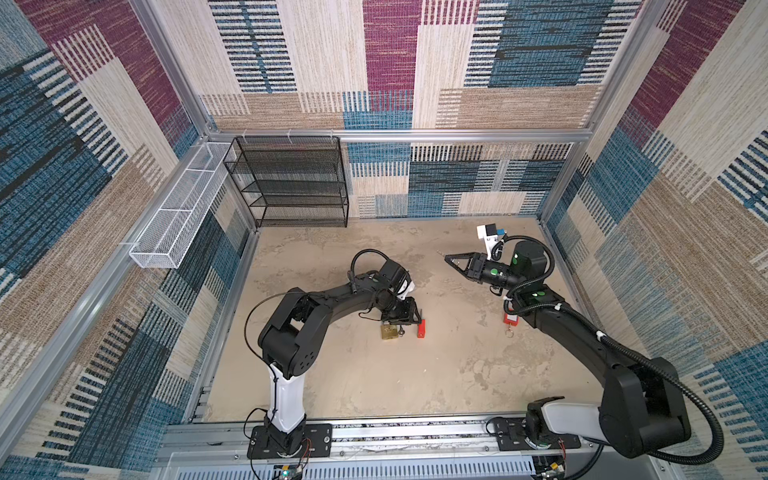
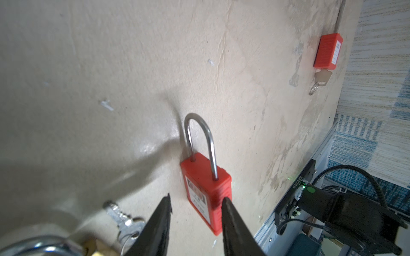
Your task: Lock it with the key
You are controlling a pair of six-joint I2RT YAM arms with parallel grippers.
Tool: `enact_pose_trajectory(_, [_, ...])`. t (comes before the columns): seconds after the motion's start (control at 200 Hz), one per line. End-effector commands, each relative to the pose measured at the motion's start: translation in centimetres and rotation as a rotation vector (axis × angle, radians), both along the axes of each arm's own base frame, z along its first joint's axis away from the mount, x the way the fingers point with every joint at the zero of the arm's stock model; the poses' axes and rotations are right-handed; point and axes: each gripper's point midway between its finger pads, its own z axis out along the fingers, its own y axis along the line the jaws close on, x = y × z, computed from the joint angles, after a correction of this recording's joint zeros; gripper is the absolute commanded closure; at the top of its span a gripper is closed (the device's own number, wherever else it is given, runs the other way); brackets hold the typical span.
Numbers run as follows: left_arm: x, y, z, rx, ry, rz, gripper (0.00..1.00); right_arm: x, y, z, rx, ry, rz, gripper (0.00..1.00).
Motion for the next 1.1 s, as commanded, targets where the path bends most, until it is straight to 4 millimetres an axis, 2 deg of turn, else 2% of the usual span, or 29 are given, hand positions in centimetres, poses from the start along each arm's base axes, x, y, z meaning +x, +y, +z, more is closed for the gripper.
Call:
enact_pose_trajectory(0.0, [0.5,0.5,0.3,0.038,-0.033,0.005,0.59,0.0,-0.1,0.3,-0.004,-0.013,-0.006,1.00])
enact_pose_trajectory(0.301, [0.9,0.7,1.9,0.103,-0.098,0.017,0.55,0.1,-0.2,0.0,-0.013,-0.012,-0.013,1.00])
enact_pose_trajectory(0.521, [0.9,1.3,1.7,0.199,-0.135,0.091,0.55,0.3,-0.3,-0.4,-0.009,-0.008,-0.016,1.00])
enact_pose_trajectory(0.857, [0.7,-1.7,1.6,0.221,-0.183,0.084,0.53,-0.5,-0.8,-0.4,-0.026,-0.019,-0.021,1.00])
enact_pose_trajectory(1.092, [0.3,-1.6,0.5,0.280,-0.179,0.074,0.49,-0.6,-0.9,-0.6,-0.024,-0.019,-0.015,1.00])
